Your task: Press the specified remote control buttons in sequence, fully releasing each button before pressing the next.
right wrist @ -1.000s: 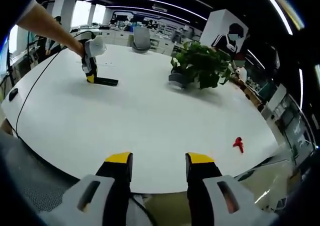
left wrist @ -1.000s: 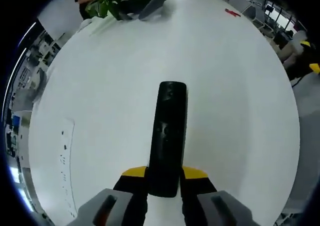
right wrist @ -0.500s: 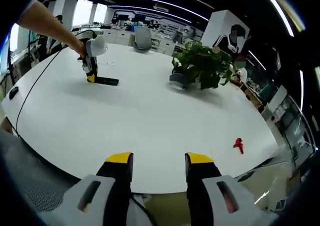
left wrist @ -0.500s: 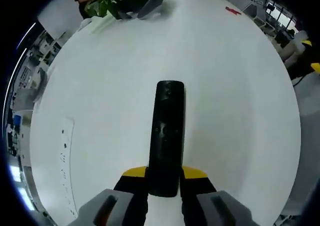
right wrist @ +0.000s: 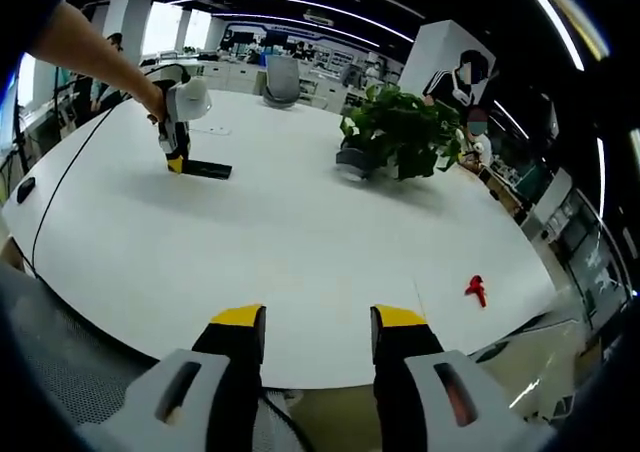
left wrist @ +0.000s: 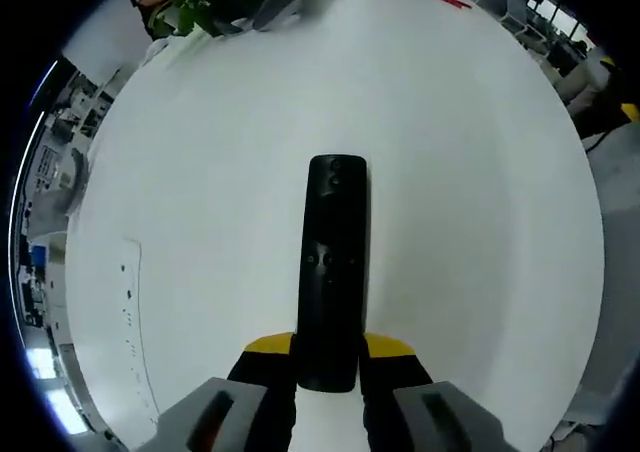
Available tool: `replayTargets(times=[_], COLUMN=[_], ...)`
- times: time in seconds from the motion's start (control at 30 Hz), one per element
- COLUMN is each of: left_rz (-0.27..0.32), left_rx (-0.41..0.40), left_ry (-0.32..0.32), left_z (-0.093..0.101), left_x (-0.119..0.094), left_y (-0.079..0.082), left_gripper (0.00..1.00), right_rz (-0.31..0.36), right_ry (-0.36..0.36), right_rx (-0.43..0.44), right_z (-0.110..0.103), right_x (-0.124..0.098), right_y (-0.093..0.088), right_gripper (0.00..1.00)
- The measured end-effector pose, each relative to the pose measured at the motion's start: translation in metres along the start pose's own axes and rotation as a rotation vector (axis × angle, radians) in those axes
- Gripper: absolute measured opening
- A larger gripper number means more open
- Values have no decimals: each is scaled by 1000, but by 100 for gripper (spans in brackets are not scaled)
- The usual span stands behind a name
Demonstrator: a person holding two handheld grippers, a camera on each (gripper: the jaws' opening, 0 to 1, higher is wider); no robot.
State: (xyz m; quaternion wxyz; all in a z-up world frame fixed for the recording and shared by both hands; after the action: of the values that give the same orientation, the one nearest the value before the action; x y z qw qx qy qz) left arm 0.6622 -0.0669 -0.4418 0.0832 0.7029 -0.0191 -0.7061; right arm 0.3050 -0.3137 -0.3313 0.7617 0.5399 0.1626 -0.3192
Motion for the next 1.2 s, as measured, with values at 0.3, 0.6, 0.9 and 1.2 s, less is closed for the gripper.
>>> replayTargets(times=[0.3, 0.6, 0.9, 1.2], left_rz=[-4, -19, 9, 27], left_rx=[-19, -4, -50, -84], left_ry=[6, 22, 16, 1], left_z=[12, 23, 33, 47], left_x=[0, 0, 1, 0], left_y=[-4, -5, -11, -17], left_gripper=[23, 23, 23, 23], right_rz=[5, 0, -6, -6], right_ry=[2, 4, 6, 2], right_rx=[-5, -15, -26, -22], right_z=[0, 0, -2, -1], right_x=[0, 1, 1, 1], right_y=[0, -1, -2, -2], right_gripper=[43, 43, 42, 42])
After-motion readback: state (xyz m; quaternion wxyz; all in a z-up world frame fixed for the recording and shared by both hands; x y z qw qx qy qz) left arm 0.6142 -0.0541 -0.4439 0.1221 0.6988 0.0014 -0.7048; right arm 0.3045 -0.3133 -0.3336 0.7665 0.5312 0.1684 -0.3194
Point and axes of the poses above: the point that each gripper's makers call its tool centre point, and the gripper's own axes: x roughly forward along the fingers, z roughly to its right, y roughly out of its top, the point moved 8 cm from there along -x, roughly backward along the fingers, and after that the axes turned 7 degrees about -y, right-handed, at the moved point
